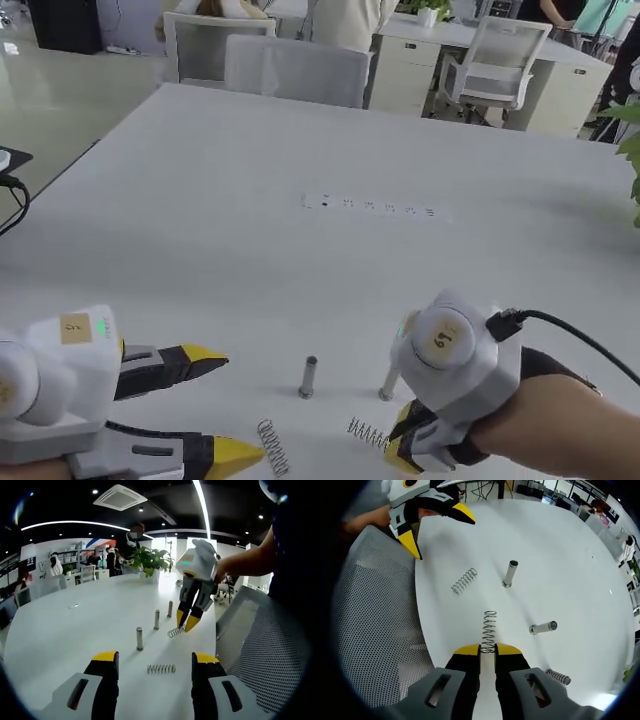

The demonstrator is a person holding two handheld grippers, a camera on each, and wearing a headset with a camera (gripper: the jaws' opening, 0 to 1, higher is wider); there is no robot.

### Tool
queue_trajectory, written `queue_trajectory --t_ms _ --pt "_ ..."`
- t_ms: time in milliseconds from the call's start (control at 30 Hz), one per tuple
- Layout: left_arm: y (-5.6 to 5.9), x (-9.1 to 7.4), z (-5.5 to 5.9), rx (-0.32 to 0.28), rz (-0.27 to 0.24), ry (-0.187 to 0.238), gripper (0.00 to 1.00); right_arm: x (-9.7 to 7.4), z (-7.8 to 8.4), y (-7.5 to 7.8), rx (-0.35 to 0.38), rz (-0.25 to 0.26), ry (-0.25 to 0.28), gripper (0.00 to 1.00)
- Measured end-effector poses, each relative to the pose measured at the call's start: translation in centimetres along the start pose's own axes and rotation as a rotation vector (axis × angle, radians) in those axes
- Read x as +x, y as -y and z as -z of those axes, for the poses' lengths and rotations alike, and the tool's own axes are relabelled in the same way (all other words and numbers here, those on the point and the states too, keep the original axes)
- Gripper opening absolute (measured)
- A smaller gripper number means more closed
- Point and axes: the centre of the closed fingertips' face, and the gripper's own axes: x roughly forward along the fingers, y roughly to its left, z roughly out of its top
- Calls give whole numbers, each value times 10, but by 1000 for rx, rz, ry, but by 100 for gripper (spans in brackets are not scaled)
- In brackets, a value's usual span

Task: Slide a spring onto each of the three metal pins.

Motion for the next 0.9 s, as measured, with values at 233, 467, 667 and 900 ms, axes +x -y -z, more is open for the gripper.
queue_trajectory --t_ms 233,467,667,900 --pt "10 6 -8 18 38 2 52 -18 -13 -4 -72 -7 15 8" --pt "19 12 -19 36 87 19 47 -29 -27 -9 -141 -20 24 7" --pt "23 16 -24 46 117 29 42 -33 -38 -15 -182 -34 31 8" --pt "27 19 -30 55 145 40 37 -36 -51 -23 -245 -53 39 7"
